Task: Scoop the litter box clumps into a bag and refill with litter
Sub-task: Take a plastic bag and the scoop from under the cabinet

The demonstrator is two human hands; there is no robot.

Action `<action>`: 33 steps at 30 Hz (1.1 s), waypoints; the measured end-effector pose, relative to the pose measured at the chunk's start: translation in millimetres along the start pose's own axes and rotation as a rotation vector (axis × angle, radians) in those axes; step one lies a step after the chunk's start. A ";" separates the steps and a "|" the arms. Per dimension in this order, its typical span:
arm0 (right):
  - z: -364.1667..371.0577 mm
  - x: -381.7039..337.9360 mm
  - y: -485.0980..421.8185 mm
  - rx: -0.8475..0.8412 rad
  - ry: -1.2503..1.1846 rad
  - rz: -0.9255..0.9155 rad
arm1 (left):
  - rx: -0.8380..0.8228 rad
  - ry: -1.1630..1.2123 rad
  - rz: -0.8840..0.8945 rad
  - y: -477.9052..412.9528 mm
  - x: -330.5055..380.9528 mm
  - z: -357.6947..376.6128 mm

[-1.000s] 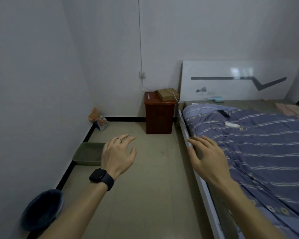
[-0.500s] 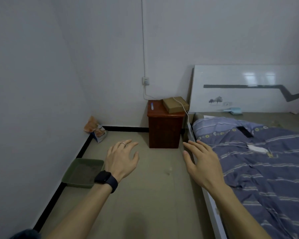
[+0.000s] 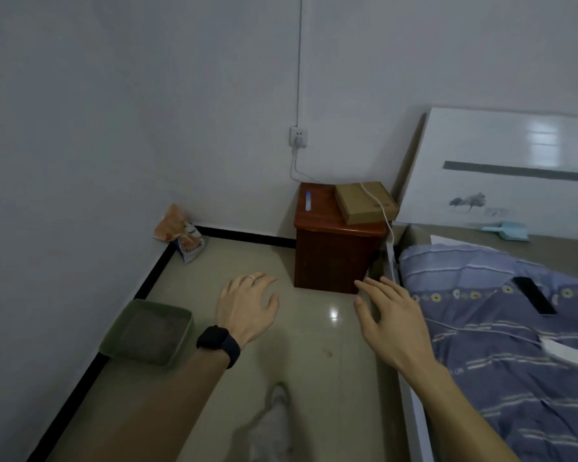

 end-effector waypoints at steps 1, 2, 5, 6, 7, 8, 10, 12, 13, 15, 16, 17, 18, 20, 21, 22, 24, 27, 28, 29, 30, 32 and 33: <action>12.7 11.3 -15.3 -0.017 -0.005 0.004 | -0.020 -0.007 -0.003 -19.0 1.7 12.6; 26.6 23.7 -31.2 -0.033 -0.014 0.011 | -0.033 -0.012 -0.001 -39.5 3.4 26.4; 74.8 60.1 -83.6 -0.081 -0.033 0.037 | -0.036 -0.002 0.026 -112.3 4.6 69.6; 93.3 71.0 -100.7 -0.099 -0.044 0.047 | -0.054 0.006 0.026 -140.0 3.5 84.2; 111.8 81.5 -117.2 -0.119 -0.056 0.060 | -0.095 0.006 0.016 -168.4 3.0 99.1; 130.1 92.4 -132.5 -0.145 -0.070 0.079 | -0.155 0.000 0.001 -195.7 3.6 114.8; 164.8 115.3 -159.8 -0.211 -0.091 0.114 | -0.263 -0.012 -0.030 -241.4 5.0 148.6; 199.3 138.2 -182.3 -0.281 -0.097 0.152 | -0.356 -0.035 -0.052 -277.2 3.8 186.2; 216.9 149.5 -192.6 -0.314 -0.102 0.179 | -0.397 -0.048 -0.064 -293.9 2.0 207.1; 253.4 171.1 -214.8 -0.357 -0.130 0.224 | -0.460 -0.067 -0.091 -329.7 -3.1 248.0; 272.4 182.5 -226.5 -0.377 -0.147 0.241 | -0.487 -0.063 -0.103 -348.2 -3.9 267.4; 293.0 195.1 -238.1 -0.401 -0.157 0.249 | -0.506 -0.056 -0.110 -366.4 -3.6 286.1; 314.5 208.1 -249.1 -0.429 -0.161 0.250 | -0.514 -0.052 -0.113 -382.9 -2.7 305.4; 357.3 234.0 -268.2 -0.472 -0.170 0.243 | -0.527 -0.057 -0.119 -411.4 -2.4 348.2; 378.7 246.5 -276.0 -0.486 -0.171 0.240 | -0.529 -0.051 -0.124 -423.6 -3.0 370.9; 399.9 259.1 -284.1 -0.494 -0.166 0.231 | -0.525 -0.037 -0.134 -434.8 -4.8 393.9; 440.9 284.5 -301.2 -0.494 -0.139 0.204 | -0.516 0.003 -0.161 -455.0 -7.3 437.7; 501.9 324.4 -315.0 -0.464 -0.071 0.157 | -0.520 0.141 -0.276 -474.1 -11.0 503.8; 521.0 336.4 -317.1 -0.431 -0.042 0.133 | -0.521 0.219 -0.339 -477.5 -14.3 526.3; 540.5 347.3 -319.1 -0.398 -0.014 0.104 | -0.512 0.315 -0.399 -480.8 -17.7 548.4; 560.3 357.7 -321.8 -0.363 0.018 0.072 | -0.486 0.418 -0.443 -484.7 -20.1 569.4; 597.1 377.8 -335.5 -0.271 0.122 -0.009 | -0.380 0.627 -0.469 -501.7 -19.7 603.2; 612.6 387.7 -344.7 -0.216 0.187 -0.053 | -0.318 0.731 -0.473 -512.0 -17.3 616.5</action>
Point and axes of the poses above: each hand's wrist, its own y-axis away from the middle knuckle, its own z-axis out of the palm, x = y × z, the point moved 6 cm from there along -y, towards the middle knuckle, and after that the axes turned 15 degrees about -z, right-handed, at the moved point
